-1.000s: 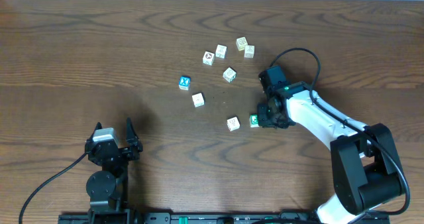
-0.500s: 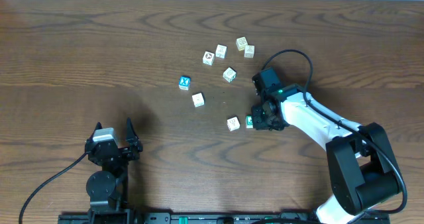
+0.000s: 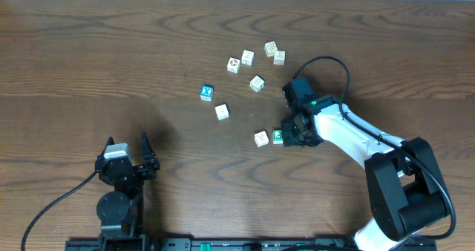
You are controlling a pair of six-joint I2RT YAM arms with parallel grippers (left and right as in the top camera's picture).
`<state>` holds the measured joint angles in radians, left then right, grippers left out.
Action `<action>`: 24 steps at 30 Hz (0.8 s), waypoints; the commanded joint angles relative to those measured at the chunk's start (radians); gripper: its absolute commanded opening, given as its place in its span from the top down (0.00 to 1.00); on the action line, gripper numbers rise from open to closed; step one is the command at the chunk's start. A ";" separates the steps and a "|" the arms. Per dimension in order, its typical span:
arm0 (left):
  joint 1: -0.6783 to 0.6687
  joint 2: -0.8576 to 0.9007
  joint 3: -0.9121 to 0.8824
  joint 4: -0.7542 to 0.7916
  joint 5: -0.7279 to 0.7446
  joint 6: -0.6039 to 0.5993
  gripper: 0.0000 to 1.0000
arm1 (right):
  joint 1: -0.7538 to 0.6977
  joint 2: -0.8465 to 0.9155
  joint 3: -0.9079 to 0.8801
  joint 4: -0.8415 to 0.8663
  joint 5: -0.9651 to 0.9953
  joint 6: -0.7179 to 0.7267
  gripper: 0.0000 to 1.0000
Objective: Lift 3 blocks
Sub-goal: 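Carry the M block and set it beside the green block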
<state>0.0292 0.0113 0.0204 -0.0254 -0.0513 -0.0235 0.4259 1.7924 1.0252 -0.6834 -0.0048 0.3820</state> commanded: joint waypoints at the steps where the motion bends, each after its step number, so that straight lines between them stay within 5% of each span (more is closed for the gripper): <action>1: 0.003 0.000 -0.016 -0.045 -0.009 -0.001 0.25 | 0.007 0.011 -0.007 0.008 0.033 -0.005 0.49; 24: 0.003 0.000 -0.016 -0.045 -0.009 -0.001 0.25 | -0.023 0.011 -0.007 0.163 0.102 -0.024 0.38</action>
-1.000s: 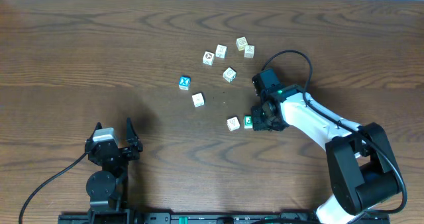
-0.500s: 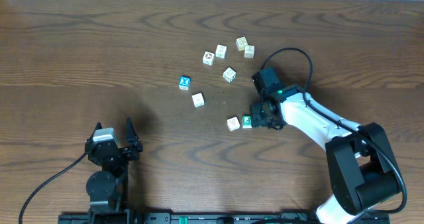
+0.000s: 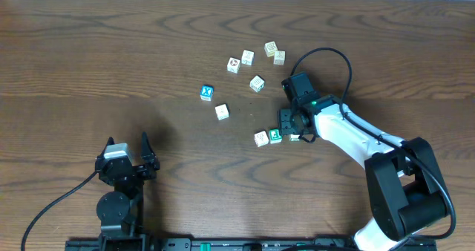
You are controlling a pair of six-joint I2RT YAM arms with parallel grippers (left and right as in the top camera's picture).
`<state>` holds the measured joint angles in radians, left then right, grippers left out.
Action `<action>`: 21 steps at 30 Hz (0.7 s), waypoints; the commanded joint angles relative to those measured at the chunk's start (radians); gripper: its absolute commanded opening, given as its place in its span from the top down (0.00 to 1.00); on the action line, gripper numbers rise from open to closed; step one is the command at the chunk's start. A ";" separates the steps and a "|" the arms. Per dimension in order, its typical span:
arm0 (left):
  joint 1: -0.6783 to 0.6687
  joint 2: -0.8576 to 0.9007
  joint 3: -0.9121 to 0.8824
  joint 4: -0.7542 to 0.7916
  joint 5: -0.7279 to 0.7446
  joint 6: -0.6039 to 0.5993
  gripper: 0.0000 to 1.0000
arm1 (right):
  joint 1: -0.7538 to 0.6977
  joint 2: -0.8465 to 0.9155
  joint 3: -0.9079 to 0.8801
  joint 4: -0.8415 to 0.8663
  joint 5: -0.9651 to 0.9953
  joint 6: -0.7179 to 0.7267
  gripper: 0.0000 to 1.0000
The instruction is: Lift 3 blocks
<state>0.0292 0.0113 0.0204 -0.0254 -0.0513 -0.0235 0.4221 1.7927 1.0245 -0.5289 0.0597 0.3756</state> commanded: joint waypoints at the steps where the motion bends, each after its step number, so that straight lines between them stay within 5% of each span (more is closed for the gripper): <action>1: 0.003 0.000 -0.016 -0.045 -0.009 0.000 0.25 | -0.026 0.011 -0.006 0.014 0.047 -0.018 0.38; 4: 0.003 0.000 -0.016 -0.045 -0.009 -0.001 0.25 | -0.051 0.011 0.001 0.021 0.060 -0.018 0.40; 9: 0.003 0.000 -0.016 -0.045 -0.009 -0.001 0.25 | -0.108 0.011 0.035 0.008 0.055 -0.018 0.67; 21: 0.003 0.000 -0.016 -0.045 -0.009 -0.001 0.25 | -0.140 0.011 0.071 -0.137 -0.014 -0.016 0.99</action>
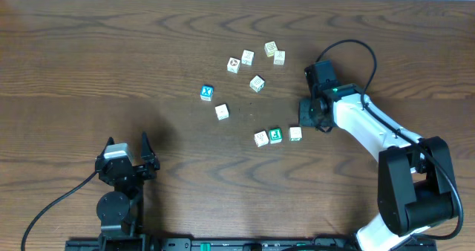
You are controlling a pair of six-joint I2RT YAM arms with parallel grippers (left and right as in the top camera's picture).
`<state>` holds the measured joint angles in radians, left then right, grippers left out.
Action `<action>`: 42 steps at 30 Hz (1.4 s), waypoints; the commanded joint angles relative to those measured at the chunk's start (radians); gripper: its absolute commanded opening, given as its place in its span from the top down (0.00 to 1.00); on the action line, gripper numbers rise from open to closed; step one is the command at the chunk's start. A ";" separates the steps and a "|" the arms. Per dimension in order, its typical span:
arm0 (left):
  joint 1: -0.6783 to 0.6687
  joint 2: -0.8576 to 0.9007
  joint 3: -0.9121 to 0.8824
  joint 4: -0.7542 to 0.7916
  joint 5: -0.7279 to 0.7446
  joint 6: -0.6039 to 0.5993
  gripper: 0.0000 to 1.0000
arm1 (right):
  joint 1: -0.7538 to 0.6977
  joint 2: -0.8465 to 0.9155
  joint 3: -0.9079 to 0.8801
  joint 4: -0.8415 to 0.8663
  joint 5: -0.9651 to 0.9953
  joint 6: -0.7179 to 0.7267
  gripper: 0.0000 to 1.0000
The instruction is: Lift 3 blocks
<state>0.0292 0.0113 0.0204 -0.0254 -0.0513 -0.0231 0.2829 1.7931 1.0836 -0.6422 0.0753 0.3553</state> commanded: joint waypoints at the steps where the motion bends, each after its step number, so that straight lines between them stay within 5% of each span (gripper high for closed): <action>1: 0.003 0.000 -0.016 -0.045 -0.009 -0.001 0.25 | 0.003 0.011 0.012 -0.045 -0.032 0.007 0.99; 42: 0.003 0.000 -0.016 -0.045 -0.009 -0.001 0.25 | 0.111 0.011 0.012 -0.068 -0.134 -0.084 0.98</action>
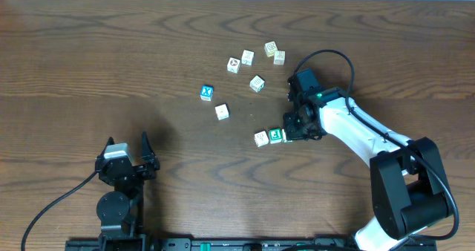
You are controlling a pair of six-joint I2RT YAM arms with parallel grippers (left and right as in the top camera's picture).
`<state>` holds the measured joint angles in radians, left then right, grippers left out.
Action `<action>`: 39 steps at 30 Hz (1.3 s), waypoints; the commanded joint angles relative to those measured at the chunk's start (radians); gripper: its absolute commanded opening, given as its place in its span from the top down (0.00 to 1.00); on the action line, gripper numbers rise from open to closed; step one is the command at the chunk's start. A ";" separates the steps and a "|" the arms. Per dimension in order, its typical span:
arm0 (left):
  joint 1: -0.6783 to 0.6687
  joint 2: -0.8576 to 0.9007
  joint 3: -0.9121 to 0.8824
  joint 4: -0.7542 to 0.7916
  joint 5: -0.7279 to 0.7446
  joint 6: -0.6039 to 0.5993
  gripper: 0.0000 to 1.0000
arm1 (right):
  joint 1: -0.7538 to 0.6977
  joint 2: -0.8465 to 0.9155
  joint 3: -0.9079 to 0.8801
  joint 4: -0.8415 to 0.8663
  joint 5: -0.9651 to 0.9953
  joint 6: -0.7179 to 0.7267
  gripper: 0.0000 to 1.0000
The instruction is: Lift 3 blocks
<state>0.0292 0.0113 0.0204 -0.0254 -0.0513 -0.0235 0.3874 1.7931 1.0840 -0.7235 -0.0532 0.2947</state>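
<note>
Several small cubes lie on the wooden table (89, 65). Near the middle right, a white block (260, 138) and a green block (276, 135) sit side by side. My right gripper (292, 130) is down just right of the green block, over the spot beside it. The arm's wrist hides its fingers and whatever lies under them. My left gripper (128, 148) rests at the front left with its fingers spread and nothing between them, far from every block.
Further back lie a blue block (207, 93), a white block (222, 111), another (257, 83), and a cluster of cubes (248, 57) near the far middle. The right arm's black cable (326, 58) loops above its wrist.
The right gripper has moved left and forward from its spot right of the row. It now covers the white block that lay right of the green one. The left arm has not moved.
The right gripper first stood at the green block beside a white one. It then stood slightly right, with a third block under it. Later it was pulled back right, leaving three blocks in a row. Now it is over the rightmost one.
</note>
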 commanded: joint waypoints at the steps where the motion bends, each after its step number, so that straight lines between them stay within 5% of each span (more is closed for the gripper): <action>1: 0.003 0.000 -0.016 -0.045 -0.009 -0.001 0.25 | 0.006 0.011 0.011 0.020 -0.006 -0.023 0.98; 39: 0.003 0.000 -0.016 -0.045 -0.009 -0.001 0.25 | 0.085 0.011 0.011 0.000 -0.042 -0.010 0.98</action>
<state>0.0292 0.0113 0.0204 -0.0254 -0.0513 -0.0235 0.4507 1.7931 1.0840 -0.7212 -0.0914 0.2806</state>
